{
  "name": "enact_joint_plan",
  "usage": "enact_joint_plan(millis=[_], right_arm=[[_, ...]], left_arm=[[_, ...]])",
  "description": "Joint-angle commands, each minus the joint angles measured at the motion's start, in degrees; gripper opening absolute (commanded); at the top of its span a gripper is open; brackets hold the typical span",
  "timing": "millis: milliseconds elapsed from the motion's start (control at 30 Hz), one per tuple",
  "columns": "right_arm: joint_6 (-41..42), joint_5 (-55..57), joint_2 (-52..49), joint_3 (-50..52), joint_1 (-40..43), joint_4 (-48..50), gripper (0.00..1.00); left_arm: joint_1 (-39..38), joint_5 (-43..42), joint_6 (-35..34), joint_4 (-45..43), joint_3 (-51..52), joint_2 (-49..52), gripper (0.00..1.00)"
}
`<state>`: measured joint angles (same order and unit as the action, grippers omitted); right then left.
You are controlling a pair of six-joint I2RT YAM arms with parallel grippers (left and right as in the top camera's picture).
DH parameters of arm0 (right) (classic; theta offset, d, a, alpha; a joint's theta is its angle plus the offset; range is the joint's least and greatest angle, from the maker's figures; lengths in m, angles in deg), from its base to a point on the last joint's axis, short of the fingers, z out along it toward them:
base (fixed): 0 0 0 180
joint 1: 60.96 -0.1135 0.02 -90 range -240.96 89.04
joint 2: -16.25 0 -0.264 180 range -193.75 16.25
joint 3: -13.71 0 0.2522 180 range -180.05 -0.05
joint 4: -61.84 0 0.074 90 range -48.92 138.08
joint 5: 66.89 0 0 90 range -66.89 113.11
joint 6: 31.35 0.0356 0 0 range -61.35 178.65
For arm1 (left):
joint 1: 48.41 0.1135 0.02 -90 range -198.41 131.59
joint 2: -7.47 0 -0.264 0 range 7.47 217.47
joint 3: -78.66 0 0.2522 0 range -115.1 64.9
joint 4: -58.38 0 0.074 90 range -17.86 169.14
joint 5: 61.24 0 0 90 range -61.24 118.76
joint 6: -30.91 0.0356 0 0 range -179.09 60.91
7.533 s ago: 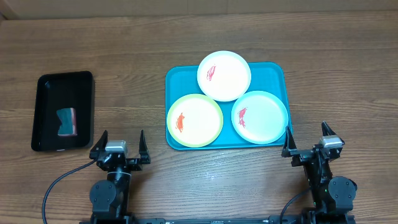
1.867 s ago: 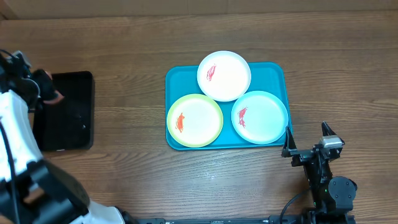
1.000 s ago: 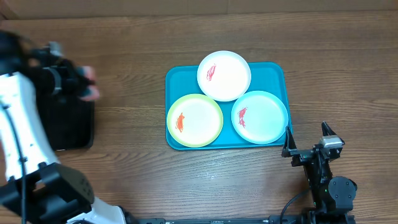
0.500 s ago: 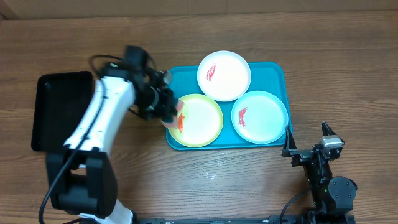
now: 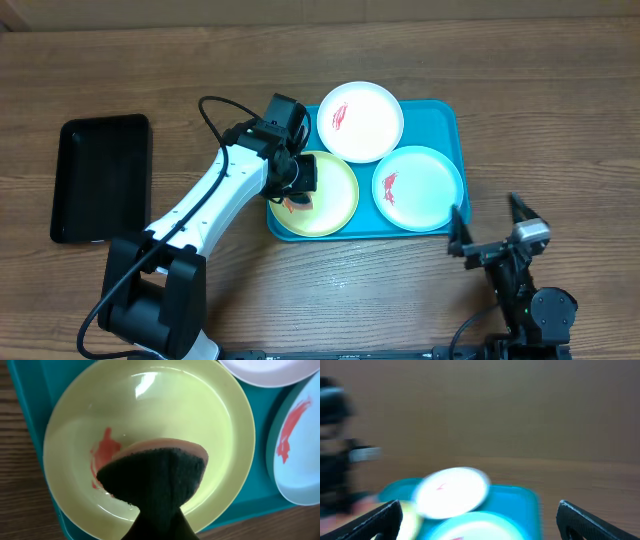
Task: Clean dirty plates on tray and stack at the side
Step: 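Carry the sponge with the left gripper onto the yellow plate, then move the right gripper to the yellow plate's rim and grasp it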
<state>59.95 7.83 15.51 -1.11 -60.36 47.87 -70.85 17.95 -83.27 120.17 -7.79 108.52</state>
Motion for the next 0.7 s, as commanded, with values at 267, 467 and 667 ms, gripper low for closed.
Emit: enact_joint_plan(millis=[267,467,667], right_arm=[[20.9,-29.5,0.3,0.0,-0.2,29.4,1.0],[17.5,-15.7,-2.7,-14.1,-0.2,15.8,1.0],[5.5,-13.9,-22.4,-40.1,-0.2,-23.4,1.0]], left_arm=[[0.7,3.3,-1.7,-0.3,0.0,-0.2,0.04],[0.7,0.5,-1.7,-0.1,0.0,-0.2,0.04],[0.7,0.5,-1.7,-0.1,0.0,-0.2,0.04]])
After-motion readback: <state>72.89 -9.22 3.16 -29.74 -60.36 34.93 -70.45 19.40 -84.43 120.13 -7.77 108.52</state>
